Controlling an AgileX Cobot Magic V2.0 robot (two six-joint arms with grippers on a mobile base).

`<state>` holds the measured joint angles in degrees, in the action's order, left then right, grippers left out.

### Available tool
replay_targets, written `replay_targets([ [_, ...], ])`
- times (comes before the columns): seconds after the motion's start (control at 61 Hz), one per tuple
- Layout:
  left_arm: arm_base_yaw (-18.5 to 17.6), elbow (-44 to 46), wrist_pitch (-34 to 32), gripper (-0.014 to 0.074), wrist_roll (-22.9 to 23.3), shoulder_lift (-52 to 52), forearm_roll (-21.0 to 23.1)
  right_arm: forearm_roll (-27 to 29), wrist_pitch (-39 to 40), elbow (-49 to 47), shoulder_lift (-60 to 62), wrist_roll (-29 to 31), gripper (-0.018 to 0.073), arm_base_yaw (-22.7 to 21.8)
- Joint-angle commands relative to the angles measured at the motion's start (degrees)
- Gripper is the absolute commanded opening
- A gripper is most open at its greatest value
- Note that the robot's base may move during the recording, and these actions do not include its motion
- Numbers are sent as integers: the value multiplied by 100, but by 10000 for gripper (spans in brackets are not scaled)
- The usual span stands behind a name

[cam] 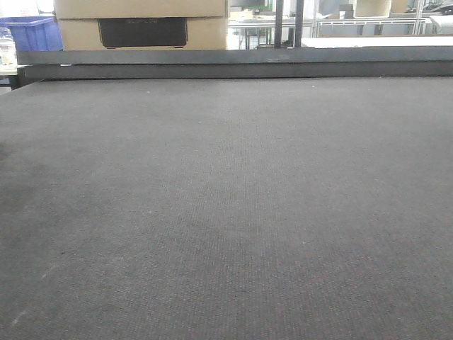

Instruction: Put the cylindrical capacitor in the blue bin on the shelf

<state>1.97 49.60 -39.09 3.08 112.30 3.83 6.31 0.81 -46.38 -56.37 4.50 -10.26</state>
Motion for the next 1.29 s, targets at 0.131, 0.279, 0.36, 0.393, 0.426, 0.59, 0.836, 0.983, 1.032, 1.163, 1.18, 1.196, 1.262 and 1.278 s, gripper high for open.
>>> replay_targets([
  [0.131, 26, 77, -82, 251, 6, 48, 40, -60, 2, -33, 44, 1, -162, -35],
  [0.279, 40, 77, 64, -92, 6, -53, 18, -85, -256, -33, 44, 1, -162, -35],
  [0.36, 40, 77, 487, -111, -2, -253, -243, -333, -436, -33, 44, 1, -162, -35],
  [0.393, 40, 77, 692, -111, -2, -394, -442, -414, -511, -33, 44, 1, -162, -35],
  [0.426, 40, 87, 854, -111, -2, -529, -614, -470, -625, -45, 44, 1, -162, -35],
  [0.59, -48, 291, 2249, -111, -2, -1538, -1098, -520, -1270, -171, 44, 1, -162, 76],
  [0.836, -633, 981, 4962, -111, -2, -3090, -1319, -383, -2030, -180, 44, 1, -162, 667],
  [0.983, -1208, 1022, 5770, -111, -2, -3966, -1304, 37, -2462, -180, 44, 1, -162, 909],
  [1.032, -1399, 1022, 6044, -111, -2, -4202, -1240, 201, -2596, -180, 44, 1, -162, 986],
  [1.163, -1752, 1022, 6821, -111, -2, -4900, -908, 324, -2868, -180, 106, 1, -162, 1233],
  [1.18, -1782, 1022, 6951, -111, -2, -4972, -875, 324, -2882, -180, 122, 1, -162, 1261],
  [1.196, -1804, 1022, 7036, -111, -2, -5040, -843, 324, -2907, -180, 155, 1, -162, 1299],
  [1.262, -1868, 1022, 7450, -111, -2, -5385, -711, 324, -2995, -180, 292, 1, -162, 1409],
  [1.278, -1868, 1022, 7519, -111, -2, -5455, -700, 324, -3003, -180, 328, 1, -162, 1432],
])
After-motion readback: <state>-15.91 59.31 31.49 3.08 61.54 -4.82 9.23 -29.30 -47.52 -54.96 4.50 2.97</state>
